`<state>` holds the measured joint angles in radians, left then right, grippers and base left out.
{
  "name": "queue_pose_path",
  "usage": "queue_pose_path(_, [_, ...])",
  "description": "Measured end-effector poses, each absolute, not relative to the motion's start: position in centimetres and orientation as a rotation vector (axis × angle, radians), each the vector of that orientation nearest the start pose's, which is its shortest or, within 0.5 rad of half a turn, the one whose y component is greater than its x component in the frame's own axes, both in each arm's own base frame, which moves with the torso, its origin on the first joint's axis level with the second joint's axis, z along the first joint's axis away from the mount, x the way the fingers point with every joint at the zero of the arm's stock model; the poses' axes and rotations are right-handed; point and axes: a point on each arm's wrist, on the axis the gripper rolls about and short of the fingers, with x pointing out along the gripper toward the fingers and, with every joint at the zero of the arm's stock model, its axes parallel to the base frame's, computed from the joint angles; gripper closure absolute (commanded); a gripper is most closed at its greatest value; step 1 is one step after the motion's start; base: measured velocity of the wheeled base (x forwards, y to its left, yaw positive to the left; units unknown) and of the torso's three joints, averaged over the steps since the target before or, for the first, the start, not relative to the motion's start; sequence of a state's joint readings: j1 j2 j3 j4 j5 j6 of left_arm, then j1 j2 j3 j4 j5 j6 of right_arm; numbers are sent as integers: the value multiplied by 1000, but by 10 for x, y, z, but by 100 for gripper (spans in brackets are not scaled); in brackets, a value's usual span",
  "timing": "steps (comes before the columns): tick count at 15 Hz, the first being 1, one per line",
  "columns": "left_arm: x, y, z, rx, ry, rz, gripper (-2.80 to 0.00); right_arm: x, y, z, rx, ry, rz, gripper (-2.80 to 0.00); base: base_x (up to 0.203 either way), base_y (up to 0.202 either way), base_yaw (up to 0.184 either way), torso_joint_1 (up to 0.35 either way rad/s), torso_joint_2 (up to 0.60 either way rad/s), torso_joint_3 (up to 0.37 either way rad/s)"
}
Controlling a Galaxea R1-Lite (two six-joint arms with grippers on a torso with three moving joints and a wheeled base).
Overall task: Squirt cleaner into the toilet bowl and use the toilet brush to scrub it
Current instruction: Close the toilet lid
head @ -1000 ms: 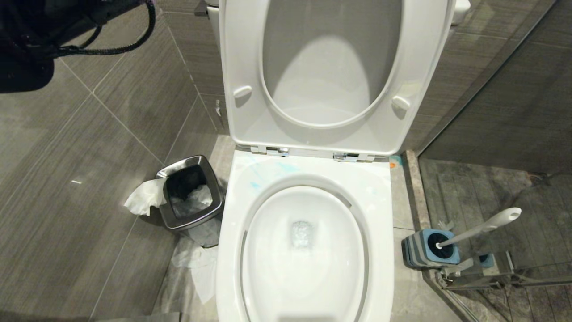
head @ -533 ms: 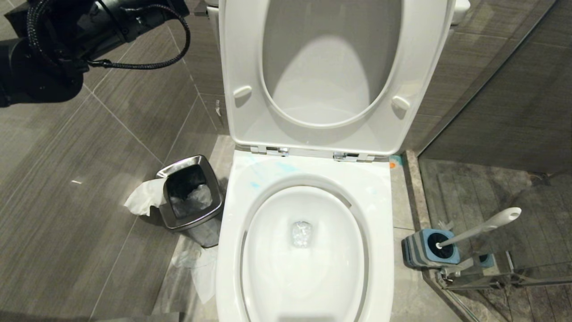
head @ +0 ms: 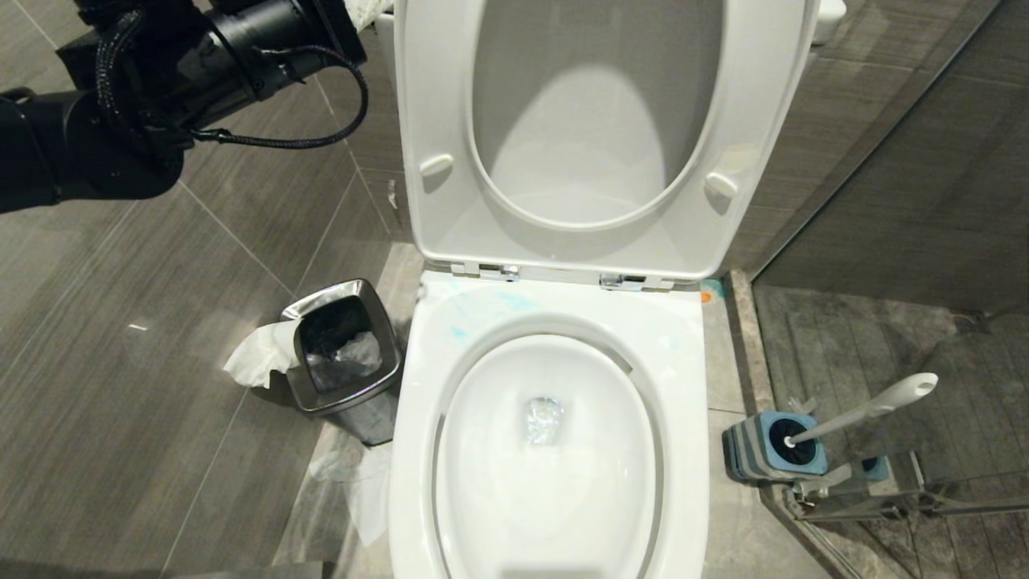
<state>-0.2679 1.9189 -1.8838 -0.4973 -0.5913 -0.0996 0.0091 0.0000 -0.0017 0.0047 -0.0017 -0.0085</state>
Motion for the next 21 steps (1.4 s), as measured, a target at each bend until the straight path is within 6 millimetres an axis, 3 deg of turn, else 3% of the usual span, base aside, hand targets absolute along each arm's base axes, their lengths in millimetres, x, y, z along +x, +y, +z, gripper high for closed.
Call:
queue_pose_path(7, [354,-100,368,-18,-241,-1083,0,-23,0,75,-9,3,8,0,0,0,0,0,0,0])
queue_pose_path(10, [350,-95,367,-88,-165,-1171,0,-23,0,75,-9,3,7,0,0,0,0,0,0,0])
queue_pose_path(16, [343,-86,373,-100,-174,-1145,0,-23,0,75,-9,3,8,0,0,0,0,0,0,0])
queue_pose_path(21, [339,-62,393,-93,-302,-948,0,-23,0,75,-9,3,7,0,0,0,0,0,0,0])
